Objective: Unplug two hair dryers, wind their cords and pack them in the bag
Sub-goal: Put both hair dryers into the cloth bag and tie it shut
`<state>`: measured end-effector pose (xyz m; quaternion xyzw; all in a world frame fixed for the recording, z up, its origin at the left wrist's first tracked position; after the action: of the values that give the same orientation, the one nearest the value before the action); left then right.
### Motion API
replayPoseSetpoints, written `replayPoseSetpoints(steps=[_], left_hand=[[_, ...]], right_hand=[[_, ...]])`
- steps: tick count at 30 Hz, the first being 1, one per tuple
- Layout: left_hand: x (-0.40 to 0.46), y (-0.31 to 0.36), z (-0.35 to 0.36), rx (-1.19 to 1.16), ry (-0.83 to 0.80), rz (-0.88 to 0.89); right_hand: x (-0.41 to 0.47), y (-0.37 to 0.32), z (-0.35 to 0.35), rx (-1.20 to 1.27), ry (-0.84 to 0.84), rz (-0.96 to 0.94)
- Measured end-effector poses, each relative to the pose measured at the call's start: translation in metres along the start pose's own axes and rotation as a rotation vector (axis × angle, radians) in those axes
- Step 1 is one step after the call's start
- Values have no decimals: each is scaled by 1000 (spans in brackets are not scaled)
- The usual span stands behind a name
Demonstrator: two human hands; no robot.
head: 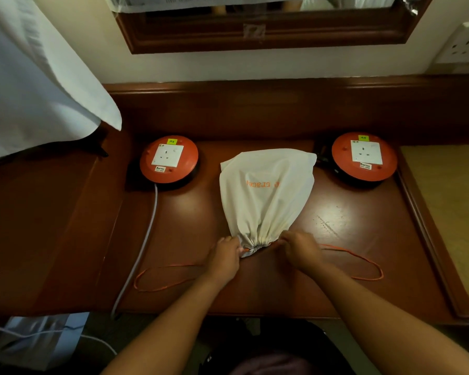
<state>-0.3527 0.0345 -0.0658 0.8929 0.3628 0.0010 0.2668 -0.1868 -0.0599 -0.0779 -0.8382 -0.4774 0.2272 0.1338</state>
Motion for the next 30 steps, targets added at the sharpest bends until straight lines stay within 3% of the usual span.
replayPoseSetpoints(steps=[7,15,19,25,30], left_hand=[[12,6,-73,-170,111,36],[32,29,-159,-63,73,150],[27,26,-166,14,20,232],[19,22,-156,-41,-6,185],[15,24,-141,65,-133,216]], right_hand=[[7,-34,-85,148,87,-134],[18,-60,-161,66,257,-192],[13,-61,-169,16,237,-206],[7,-61,-164,98,239,-180],[2,-62,-151,123,133,-189]])
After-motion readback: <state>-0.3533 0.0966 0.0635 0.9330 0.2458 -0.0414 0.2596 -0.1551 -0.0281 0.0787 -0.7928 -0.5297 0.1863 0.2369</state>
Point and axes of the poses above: each hand's wrist, its own x-axis towards the middle knuckle, its own z-axis out of the palm, y = z × x, the point moved 7 cm from there along x, towards the middle knuckle, and after that the axes turned 2 degrees about z, right-handed, at the moved point
